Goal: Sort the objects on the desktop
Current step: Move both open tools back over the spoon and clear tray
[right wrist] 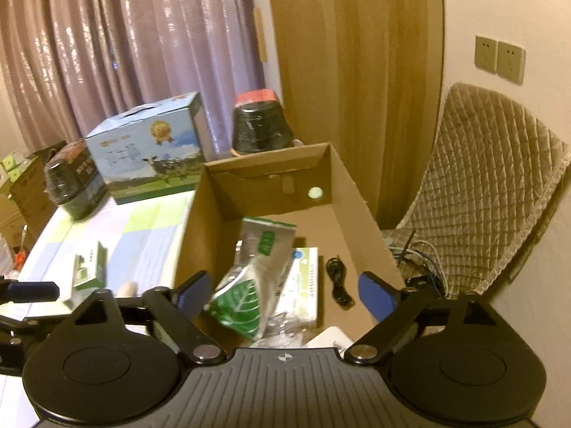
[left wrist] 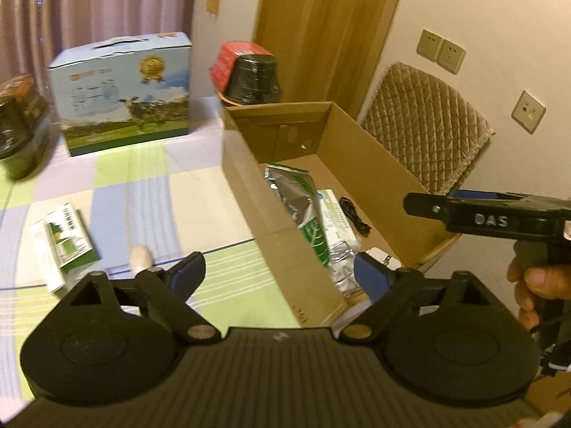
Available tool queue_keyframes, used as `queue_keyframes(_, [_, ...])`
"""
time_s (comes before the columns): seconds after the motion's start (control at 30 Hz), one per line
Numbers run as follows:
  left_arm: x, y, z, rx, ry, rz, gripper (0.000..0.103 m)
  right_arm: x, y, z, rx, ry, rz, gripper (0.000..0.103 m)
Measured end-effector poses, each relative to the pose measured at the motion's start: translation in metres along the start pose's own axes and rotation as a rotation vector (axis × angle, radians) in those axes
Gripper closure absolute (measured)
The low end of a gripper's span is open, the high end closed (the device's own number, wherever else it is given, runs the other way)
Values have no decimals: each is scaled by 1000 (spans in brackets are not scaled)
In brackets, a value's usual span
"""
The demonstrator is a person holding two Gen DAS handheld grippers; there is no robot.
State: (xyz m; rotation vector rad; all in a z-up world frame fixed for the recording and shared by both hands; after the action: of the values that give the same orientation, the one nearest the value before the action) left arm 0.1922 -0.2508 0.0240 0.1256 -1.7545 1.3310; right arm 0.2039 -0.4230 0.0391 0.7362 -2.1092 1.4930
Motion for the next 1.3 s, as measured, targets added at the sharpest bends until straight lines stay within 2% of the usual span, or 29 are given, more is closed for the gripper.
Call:
queue_keyframes(0.1, [20, 9, -7, 11, -27, 9, 7, 15, 9, -17, 14, -13, 8, 2])
queue_keyframes(0.27, [51, 27, -20, 30, -74, 17, 1, 37, 26, -42, 14, -23, -6, 2])
queue_keyframes(0.6, [115, 76, -47, 34, -221, 17, 1, 67, 66, -87, 48, -51, -38, 2])
queue_keyframes(0.83, [154, 112, -66, 72, -259, -3, 1, 76, 93, -116, 67, -93, -67, 2])
queue_keyframes(1.03, [169, 139, -78, 98, -272, -36, 1, 73, 114, -133, 75, -117, -101, 2])
queue_keyframes(1.3, [175, 148, -84, 118, -279, -37, 1, 67, 127, -144, 89, -129, -127, 2])
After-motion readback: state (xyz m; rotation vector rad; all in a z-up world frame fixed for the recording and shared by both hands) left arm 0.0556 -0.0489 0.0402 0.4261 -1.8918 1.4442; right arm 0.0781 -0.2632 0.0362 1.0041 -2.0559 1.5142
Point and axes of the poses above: each gripper's, at about its wrist camera, not at the fingertips, and x roughly against the way its jaws point, z to its right, y to its underside, the point moved 7 cm from there along -x, roughly the way its jaws point, and after that the axes turned 15 degrees about -x, right-handed, at the moved point
